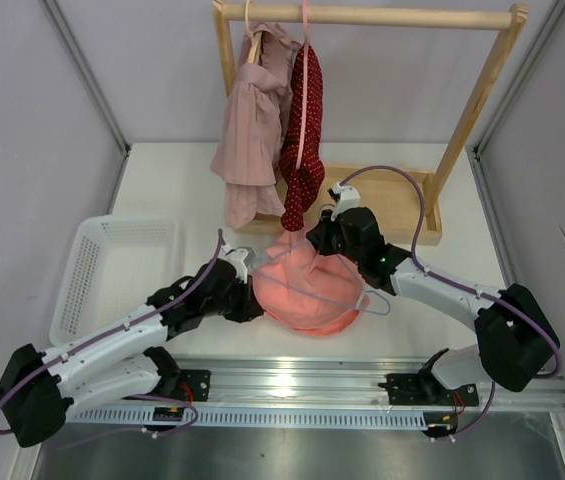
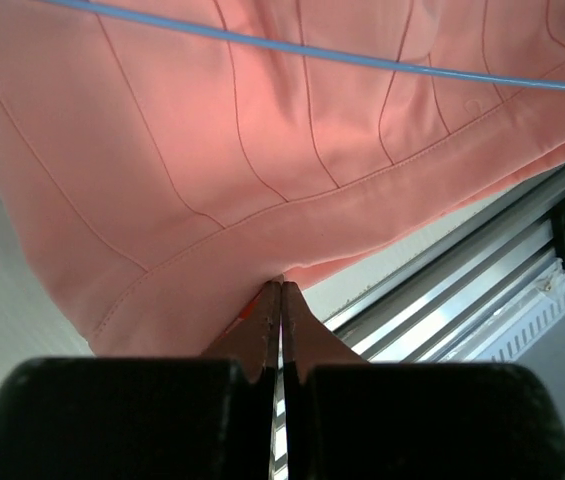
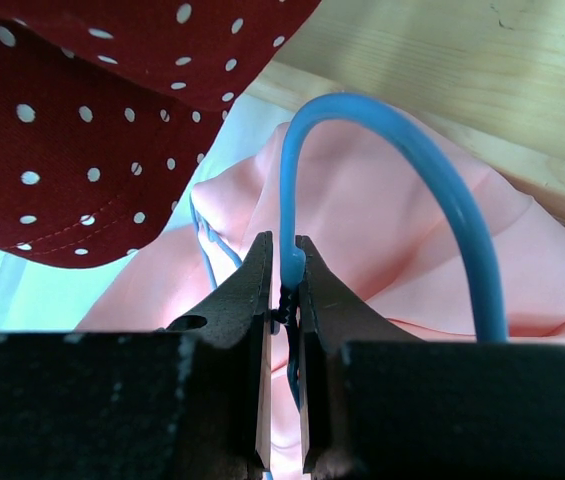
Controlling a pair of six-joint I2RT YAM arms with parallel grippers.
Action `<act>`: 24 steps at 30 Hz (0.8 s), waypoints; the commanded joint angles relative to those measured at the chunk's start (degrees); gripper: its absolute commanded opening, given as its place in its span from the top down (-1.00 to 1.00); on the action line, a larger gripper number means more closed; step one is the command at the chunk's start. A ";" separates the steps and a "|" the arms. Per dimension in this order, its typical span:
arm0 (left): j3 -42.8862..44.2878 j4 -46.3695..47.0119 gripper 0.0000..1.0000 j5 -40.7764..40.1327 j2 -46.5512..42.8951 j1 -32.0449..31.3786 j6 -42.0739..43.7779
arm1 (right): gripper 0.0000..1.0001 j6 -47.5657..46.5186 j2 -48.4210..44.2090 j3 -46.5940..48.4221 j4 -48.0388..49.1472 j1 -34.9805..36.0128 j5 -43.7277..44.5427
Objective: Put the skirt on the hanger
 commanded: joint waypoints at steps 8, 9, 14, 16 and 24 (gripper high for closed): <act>-8.72 16.70 1.00 17.60 1.58 11.55 -6.24 | 1.00 -1.41 -1.85 1.43 0.74 -0.39 -1.46; -9.25 16.88 1.00 18.22 2.02 12.26 -6.15 | 1.00 -1.41 -1.85 1.17 0.83 -0.39 -1.55; -10.13 18.46 1.00 20.07 3.69 16.12 -6.06 | 1.00 -1.23 -1.85 -0.24 1.53 -0.57 -1.55; -9.96 18.99 1.00 21.38 3.96 17.27 -5.54 | 1.00 -1.23 -1.76 -0.33 1.45 -0.66 -1.72; -10.92 20.65 0.98 26.83 6.51 21.83 -4.56 | 1.00 -1.76 -1.41 -0.59 1.36 -0.83 -2.17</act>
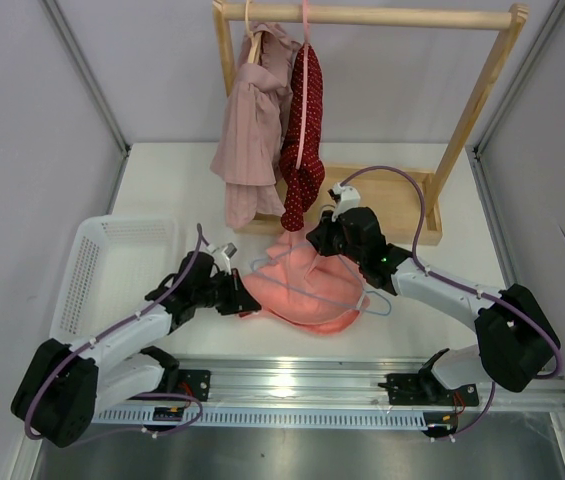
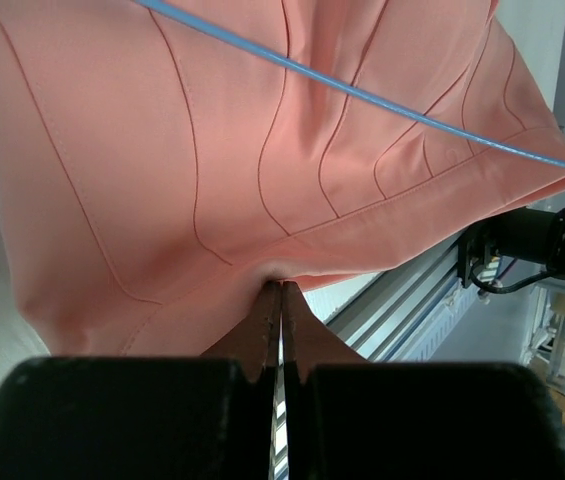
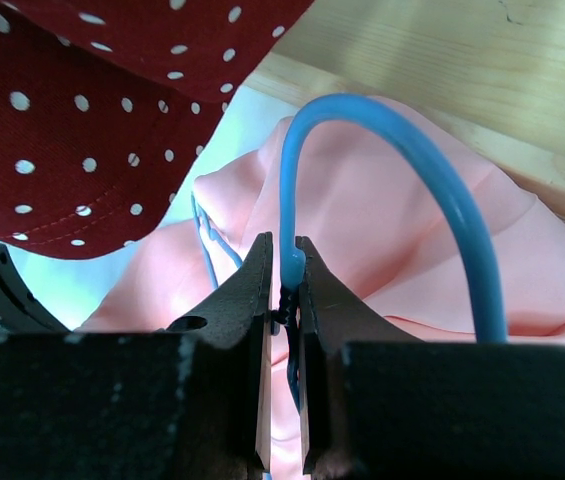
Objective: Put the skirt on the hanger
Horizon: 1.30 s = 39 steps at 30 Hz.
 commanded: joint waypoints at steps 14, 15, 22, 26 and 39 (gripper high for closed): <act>-2.71 4.51 1.00 8.30 1.14 6.98 -0.08 | 1.00 -1.76 -0.86 -2.92 2.56 -2.87 -0.85; -2.71 4.60 1.00 8.74 1.05 7.51 -0.26 | 1.00 -1.94 -0.86 -3.36 2.74 -3.23 -1.29; -3.59 8.11 1.00 13.66 0.43 11.99 -2.20 | 1.00 -1.76 -1.13 -5.64 4.14 -6.30 -1.56; -3.33 8.47 1.00 15.33 0.61 13.22 -2.46 | 1.00 -1.67 -1.13 -6.52 4.94 -7.62 -3.40; -3.42 10.57 1.00 20.17 0.70 17.18 -3.51 | 1.00 -1.68 -0.77 -7.31 5.29 -10.44 -4.46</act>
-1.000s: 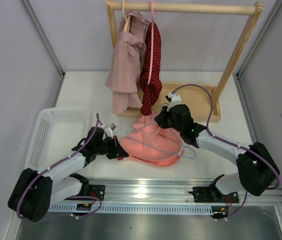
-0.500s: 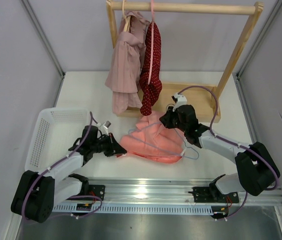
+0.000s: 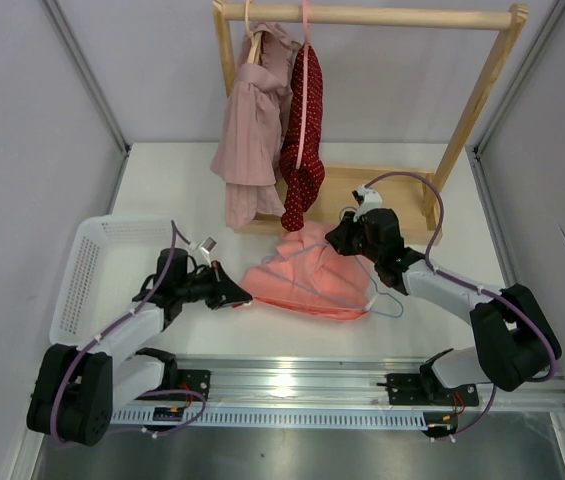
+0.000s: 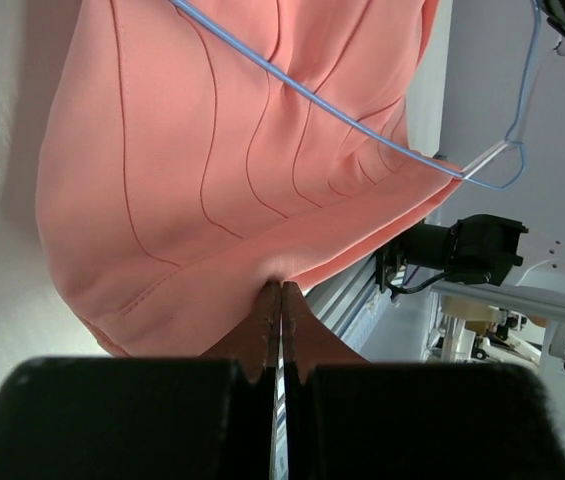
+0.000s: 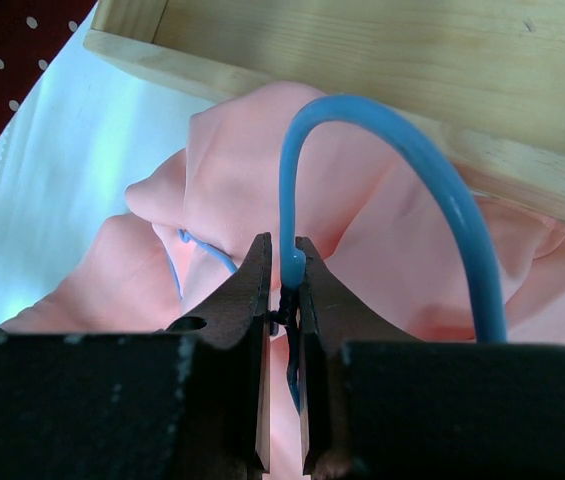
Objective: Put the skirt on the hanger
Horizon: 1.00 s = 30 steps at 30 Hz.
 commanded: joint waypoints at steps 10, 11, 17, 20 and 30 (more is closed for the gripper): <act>0.28 4.07 1.00 6.35 -1.30 4.38 -1.82 | 1.00 -2.24 0.57 -0.69 0.60 -1.41 1.35; 0.28 4.07 1.00 6.53 -1.30 4.56 -1.90 | 1.00 -2.24 0.57 -0.78 0.60 -1.41 1.53; 0.28 3.89 1.00 6.88 -1.47 6.67 -1.99 | 1.00 -2.42 0.65 -1.66 0.77 -2.38 1.36; 0.19 4.07 1.00 7.23 -1.03 7.29 -1.90 | 1.00 -2.59 0.74 -1.83 1.03 -2.55 1.53; 4.14 4.07 1.00 4.69 0.63 7.37 -1.64 | 1.00 -0.31 -0.75 0.97 1.21 2.10 2.14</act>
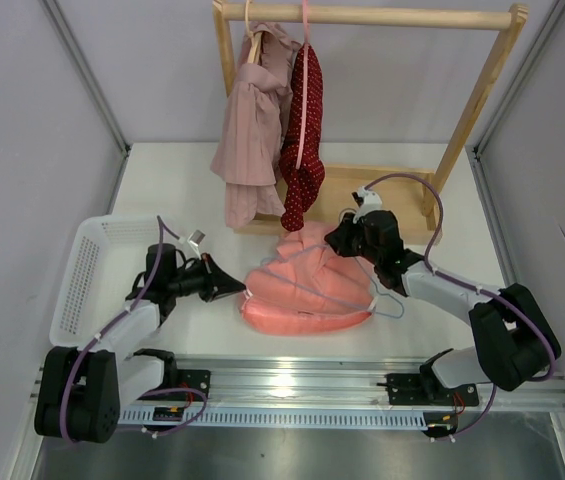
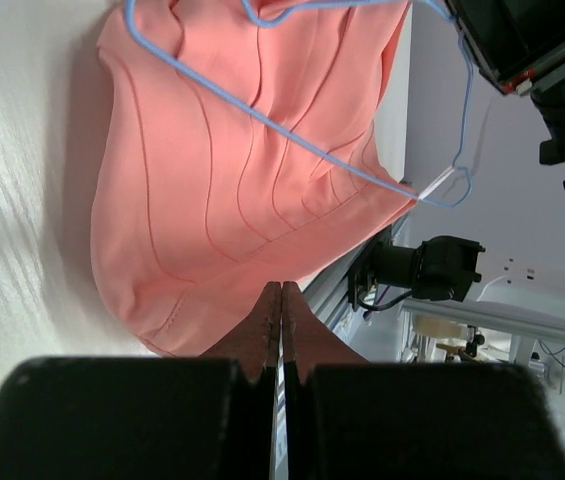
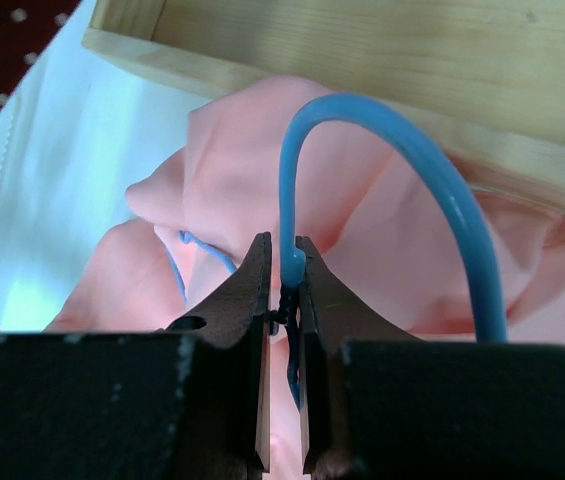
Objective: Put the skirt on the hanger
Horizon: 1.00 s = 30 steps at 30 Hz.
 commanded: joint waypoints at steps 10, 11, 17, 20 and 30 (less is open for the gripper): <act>7.40 5.56 1.00 -7.37 9.37 0.73 -2.15 | 1.00 3.29 -8.50 4.16 0.40 5.48 11.47; 7.23 6.18 1.00 -7.46 9.90 0.73 -2.41 | 1.00 3.91 -9.12 3.72 1.36 5.48 12.26; 8.98 7.68 1.00 -9.57 13.59 0.73 -3.03 | 1.00 6.20 -10.80 1.87 3.39 5.84 11.05; 10.64 7.24 1.00 -10.62 15.17 0.73 -2.51 | 1.00 6.81 -11.49 1.52 3.22 5.75 7.97; 14.17 4.88 1.00 -12.47 16.32 0.73 -0.75 | 1.00 7.60 -12.29 2.66 -1.09 5.13 -0.82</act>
